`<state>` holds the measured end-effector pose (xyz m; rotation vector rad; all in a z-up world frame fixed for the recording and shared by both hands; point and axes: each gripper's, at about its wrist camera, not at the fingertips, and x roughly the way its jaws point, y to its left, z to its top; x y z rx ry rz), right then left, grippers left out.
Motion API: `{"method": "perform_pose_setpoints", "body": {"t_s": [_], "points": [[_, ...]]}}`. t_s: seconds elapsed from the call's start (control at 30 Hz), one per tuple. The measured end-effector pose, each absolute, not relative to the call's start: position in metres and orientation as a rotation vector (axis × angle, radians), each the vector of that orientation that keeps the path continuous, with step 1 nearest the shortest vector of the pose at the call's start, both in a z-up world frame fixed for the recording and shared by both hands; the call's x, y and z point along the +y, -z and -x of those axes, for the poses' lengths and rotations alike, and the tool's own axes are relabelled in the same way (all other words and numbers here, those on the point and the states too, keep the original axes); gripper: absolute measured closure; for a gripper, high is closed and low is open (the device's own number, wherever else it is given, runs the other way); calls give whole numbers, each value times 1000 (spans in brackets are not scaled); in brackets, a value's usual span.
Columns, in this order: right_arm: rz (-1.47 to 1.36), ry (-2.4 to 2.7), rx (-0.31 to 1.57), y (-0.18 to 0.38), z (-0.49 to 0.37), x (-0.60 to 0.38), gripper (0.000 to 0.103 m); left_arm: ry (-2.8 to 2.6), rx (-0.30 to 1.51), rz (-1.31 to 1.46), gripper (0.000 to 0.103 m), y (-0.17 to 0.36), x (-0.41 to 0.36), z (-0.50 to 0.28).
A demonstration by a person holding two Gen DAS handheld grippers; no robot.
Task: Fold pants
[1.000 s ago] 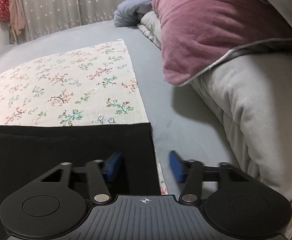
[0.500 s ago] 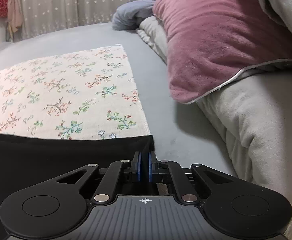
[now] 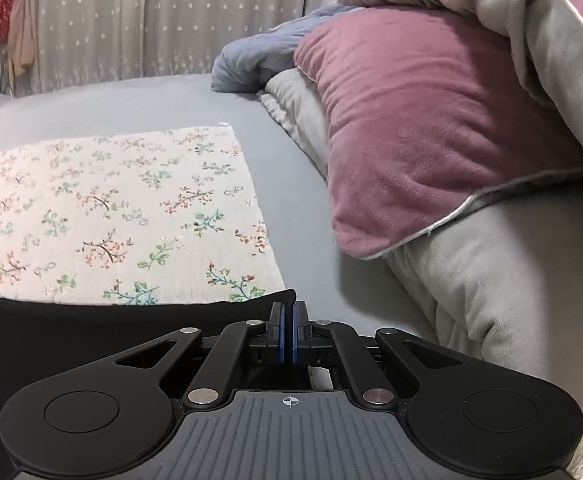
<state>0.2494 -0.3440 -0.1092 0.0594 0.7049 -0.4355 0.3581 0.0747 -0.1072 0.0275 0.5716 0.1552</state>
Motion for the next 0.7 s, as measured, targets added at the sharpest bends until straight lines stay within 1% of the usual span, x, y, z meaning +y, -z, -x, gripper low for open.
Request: {"method": "perform_pose_setpoints", "body": {"t_s": [0.1,0.13,0.2,0.27,0.4,0.5,0.53,0.6,0.7], "points": [[-29,459,796,133,-258,-342,99,-137,629,-3,82,115,79,-356],[-9,461,788,135,-260,-339,96,-130,625,22,82,111,81,-353],[15,482,792,129,-263,-336,93,-110,616,73,77,98,84,-347],[4,492,765,118,-262,-335,93,-87,613,55,67,85,79,-337],[-67,465,692,93,-252,-327,92,-100,655,-83,65,71,56,-306],[-86,400,655,79,-249,-309,90,-79,692,-74,59,59,48,-276],[-100,372,646,74,-247,-302,87,-78,700,-73,57,55,46,-267],[-141,310,638,69,-244,-288,86,-66,711,-71,54,48,40,-246],[-199,217,659,66,-239,-264,84,-37,725,-74,47,44,32,-216]]}}
